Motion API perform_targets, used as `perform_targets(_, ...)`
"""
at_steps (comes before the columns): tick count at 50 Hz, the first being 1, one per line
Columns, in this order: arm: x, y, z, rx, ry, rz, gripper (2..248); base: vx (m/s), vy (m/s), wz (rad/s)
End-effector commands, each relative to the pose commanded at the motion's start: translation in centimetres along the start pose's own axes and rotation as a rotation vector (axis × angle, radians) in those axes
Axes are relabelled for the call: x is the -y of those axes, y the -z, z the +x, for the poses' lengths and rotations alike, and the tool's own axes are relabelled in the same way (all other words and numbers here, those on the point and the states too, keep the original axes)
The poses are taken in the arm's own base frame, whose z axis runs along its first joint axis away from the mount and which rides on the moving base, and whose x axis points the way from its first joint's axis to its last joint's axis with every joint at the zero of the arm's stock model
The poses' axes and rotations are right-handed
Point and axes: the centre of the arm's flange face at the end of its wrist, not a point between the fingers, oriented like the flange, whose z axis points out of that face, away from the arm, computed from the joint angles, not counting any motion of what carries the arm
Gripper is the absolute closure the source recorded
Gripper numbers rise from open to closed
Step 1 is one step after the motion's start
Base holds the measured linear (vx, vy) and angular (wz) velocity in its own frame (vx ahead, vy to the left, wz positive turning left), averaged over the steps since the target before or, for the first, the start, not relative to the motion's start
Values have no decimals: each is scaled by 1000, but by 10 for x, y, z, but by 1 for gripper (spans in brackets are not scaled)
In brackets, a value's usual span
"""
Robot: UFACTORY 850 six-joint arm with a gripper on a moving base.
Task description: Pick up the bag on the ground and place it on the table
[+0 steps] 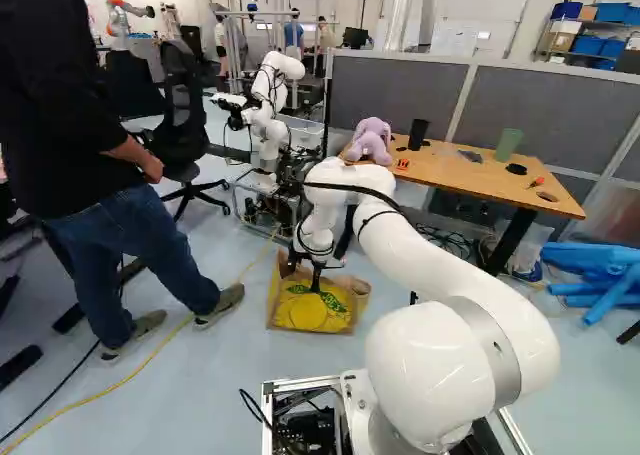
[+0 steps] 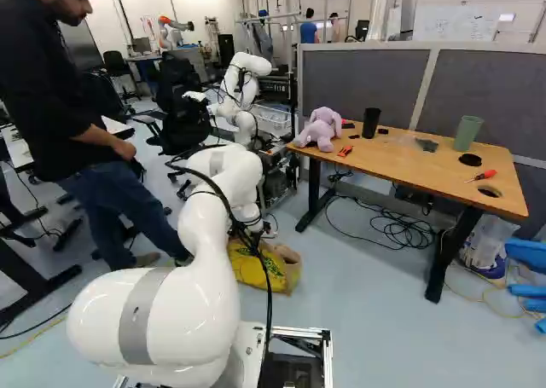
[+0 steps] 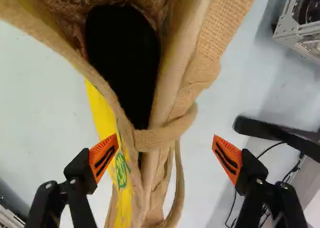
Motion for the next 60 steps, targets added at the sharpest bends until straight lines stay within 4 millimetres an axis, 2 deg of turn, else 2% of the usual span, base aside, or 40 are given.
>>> perform_targets(20,8,-29,-2,0,0,0,3,0,0,0)
perform_targets(29,10,-35,-3,0,0,-1,3,0,0,0)
perform_targets(30,10,-36,-3,0,0,-1,33,0,0,0)
perform_targets(34,10,-36,-3,0,0,-1,33,0,0,0)
perform_targets(35,10,-36,-3,0,0,-1,70,0,0,0)
perform_targets(40,10,-36,-3,0,0,-1,70,0,0,0)
perform_targets(41,10,-36,-3,0,0,-1,107,0,0,0)
perform_targets(45,10,-36,-3,0,0,-1,107,0,0,0)
perform_targets(46,10,-36,-3,0,0,-1,145,0,0,0)
perform_targets(50,10,-36,-3,0,0,-1,145,0,0,0)
perform_targets(51,10,-36,-3,0,0,-1,182,0,0,0)
perform_targets(56,10,-36,-3,0,0,-1,182,0,0,0)
perform_targets(57,10,-36,-3,0,0,-1,219,0,0,0)
perform_targets(60,10,-36,-3,0,0,-1,219,0,0,0)
